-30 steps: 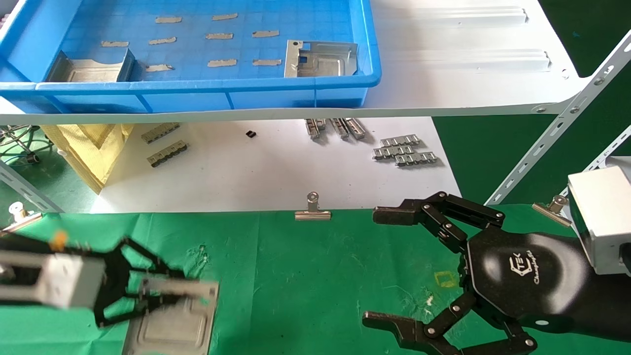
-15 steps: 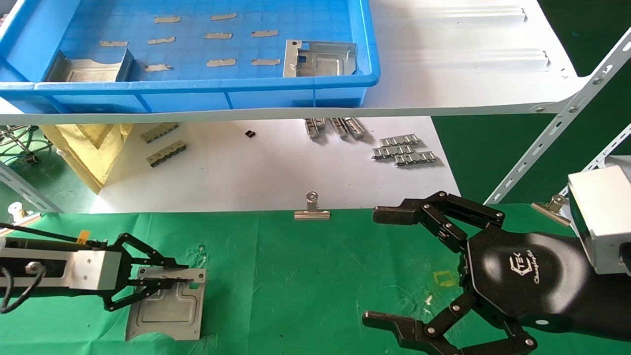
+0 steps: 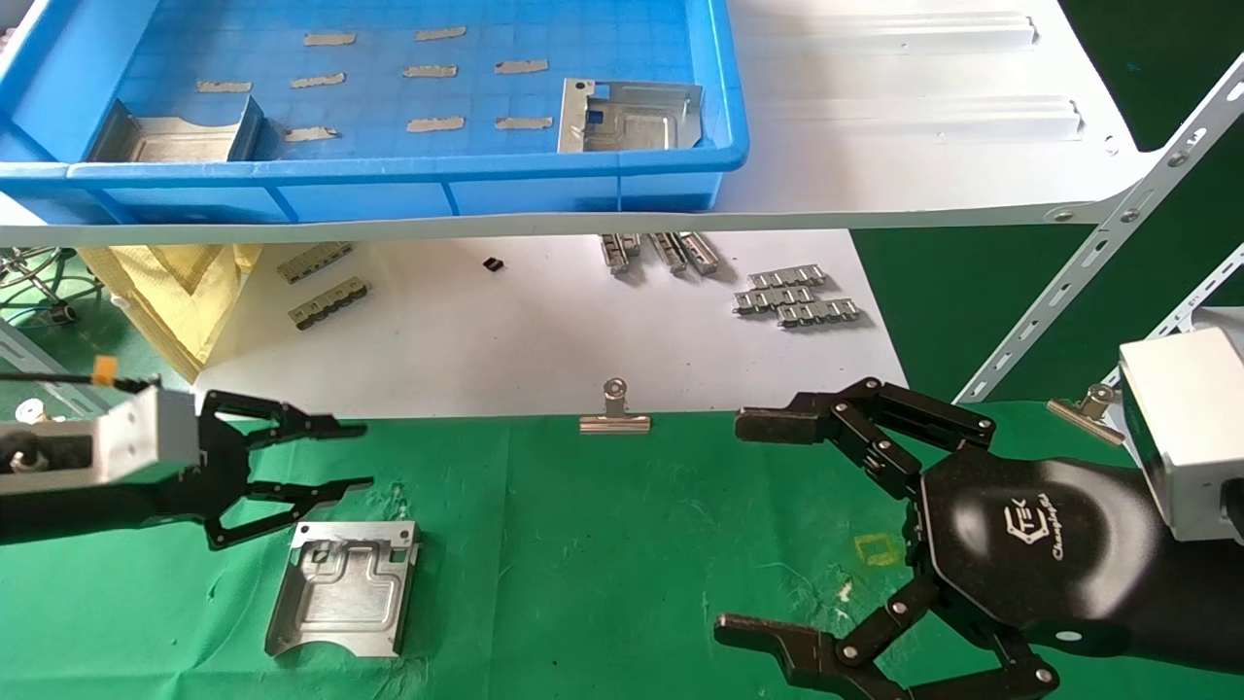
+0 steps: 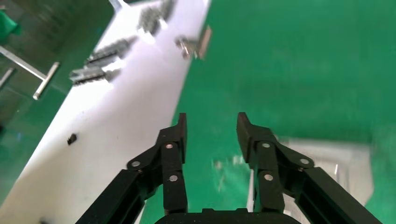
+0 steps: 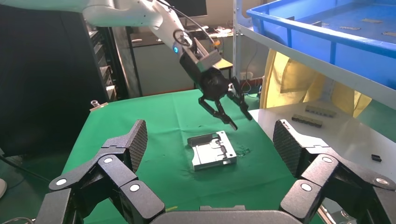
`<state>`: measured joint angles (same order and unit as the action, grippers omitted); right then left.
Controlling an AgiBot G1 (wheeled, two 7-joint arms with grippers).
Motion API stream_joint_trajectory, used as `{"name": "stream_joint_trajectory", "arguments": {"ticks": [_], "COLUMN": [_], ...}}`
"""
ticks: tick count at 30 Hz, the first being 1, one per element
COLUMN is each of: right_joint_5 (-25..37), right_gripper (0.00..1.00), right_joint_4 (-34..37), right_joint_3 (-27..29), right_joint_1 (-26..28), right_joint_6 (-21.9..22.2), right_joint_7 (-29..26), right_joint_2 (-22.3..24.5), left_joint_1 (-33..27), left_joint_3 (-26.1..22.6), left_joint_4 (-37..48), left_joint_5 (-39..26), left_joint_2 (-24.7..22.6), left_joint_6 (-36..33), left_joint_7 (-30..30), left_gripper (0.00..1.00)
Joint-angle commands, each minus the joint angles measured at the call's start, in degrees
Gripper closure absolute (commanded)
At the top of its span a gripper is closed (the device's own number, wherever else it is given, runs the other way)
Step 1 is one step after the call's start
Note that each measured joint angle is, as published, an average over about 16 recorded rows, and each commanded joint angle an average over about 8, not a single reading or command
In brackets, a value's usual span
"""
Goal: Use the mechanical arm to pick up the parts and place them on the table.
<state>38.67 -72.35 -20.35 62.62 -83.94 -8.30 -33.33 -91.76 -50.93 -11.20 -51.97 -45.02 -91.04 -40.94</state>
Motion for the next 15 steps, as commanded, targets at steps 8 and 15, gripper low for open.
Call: {"name": "stream_joint_trajectory", "arguments": {"ticks": [8,15], "right_joint_5": [0.0,0.0], "right_gripper": [0.0,0.0], "right_joint_4": [0.0,0.0], "right_joint_3": [0.0,0.0], "right_joint_1": [0.0,0.0], "right_joint_6": [0.0,0.0], "right_joint_7": [0.0,0.0], "right_joint_2": [0.0,0.0], "left_joint_1": [5.9,5.7], "left_joint_3": [2.6,2.5], "left_joint_4": [-5.0,-5.0], "left_joint_5": [9.8,9.3], "left_joint_2": [2.4,2.3], "left_joint_6": [-1.0,-0.9], "left_joint_7": [9.4,8.8], "left_gripper": [0.0,0.0]}}
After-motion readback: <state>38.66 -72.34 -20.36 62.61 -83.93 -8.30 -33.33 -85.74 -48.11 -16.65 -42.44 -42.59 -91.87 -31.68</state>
